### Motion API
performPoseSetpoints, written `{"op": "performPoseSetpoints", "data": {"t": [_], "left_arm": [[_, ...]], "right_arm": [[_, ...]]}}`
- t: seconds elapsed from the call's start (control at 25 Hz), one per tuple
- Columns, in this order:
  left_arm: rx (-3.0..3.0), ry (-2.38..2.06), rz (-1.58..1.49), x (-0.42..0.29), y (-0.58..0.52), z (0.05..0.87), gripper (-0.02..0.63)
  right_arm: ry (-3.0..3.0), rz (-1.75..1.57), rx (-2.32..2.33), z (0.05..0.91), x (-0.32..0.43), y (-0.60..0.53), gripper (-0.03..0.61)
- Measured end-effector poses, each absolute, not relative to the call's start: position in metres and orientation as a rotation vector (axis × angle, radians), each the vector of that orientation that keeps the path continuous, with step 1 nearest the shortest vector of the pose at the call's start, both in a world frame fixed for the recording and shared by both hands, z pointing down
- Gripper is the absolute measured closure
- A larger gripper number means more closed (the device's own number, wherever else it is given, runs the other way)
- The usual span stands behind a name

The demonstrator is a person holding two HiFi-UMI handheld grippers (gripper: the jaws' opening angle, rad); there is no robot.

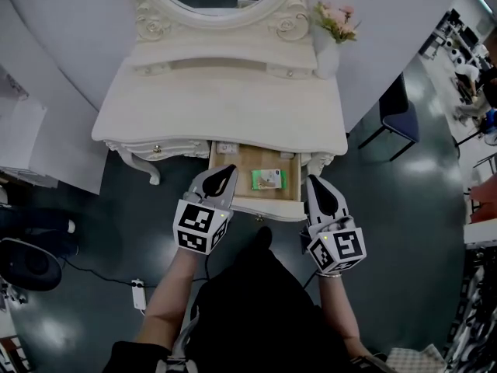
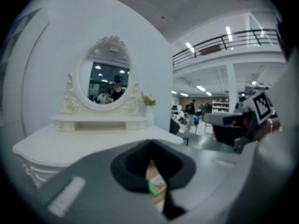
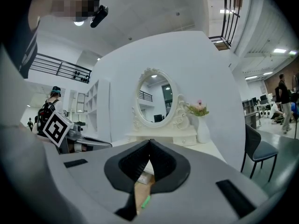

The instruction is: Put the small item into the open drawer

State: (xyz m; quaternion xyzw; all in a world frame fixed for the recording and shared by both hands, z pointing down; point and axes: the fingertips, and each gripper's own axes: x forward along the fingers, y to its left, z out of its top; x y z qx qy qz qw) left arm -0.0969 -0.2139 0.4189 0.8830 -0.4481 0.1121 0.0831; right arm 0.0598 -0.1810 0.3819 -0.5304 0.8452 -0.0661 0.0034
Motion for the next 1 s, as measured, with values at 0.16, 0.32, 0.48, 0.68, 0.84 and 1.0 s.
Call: {"op": "performPoseSetpoints", "data": {"t": [0.16, 0.32, 0.48, 0.68, 0.84, 1.0], "left_arm": [[2.597, -1.392, 0.265, -0.111, -0.212, 0.413, 0.606], [2.575, -1.428, 0.206, -0.121, -0.211, 0.405, 0.606], [2.564, -1.44, 0.162, -0.124, -0.208, 0.401, 0.606], [2.57, -1.433, 0.145, -0.124, -0.205, 0.399, 0.606], [2.572, -1.436, 0.135, -0.125, -0.203, 0.398, 0.606], [2.571, -1.437, 0.135, -0.126, -0.202, 0.397, 0.606]], "right_arm": [[2.663, -0.19, -1.663, 0.381, 0.055, -0.175, 0.581], [2.669, -0.176, -1.665, 0.38, 0.052, -0.171, 0.581], [2.675, -0.152, -1.669, 0.38, 0.048, -0.165, 0.581], [2.675, -0.133, -1.678, 0.379, 0.046, -0.16, 0.581], [2.669, -0.123, -1.681, 0.377, 0.046, -0.157, 0.581], [2.667, -0.124, -1.687, 0.378, 0.046, -0.155, 0.581]]}}
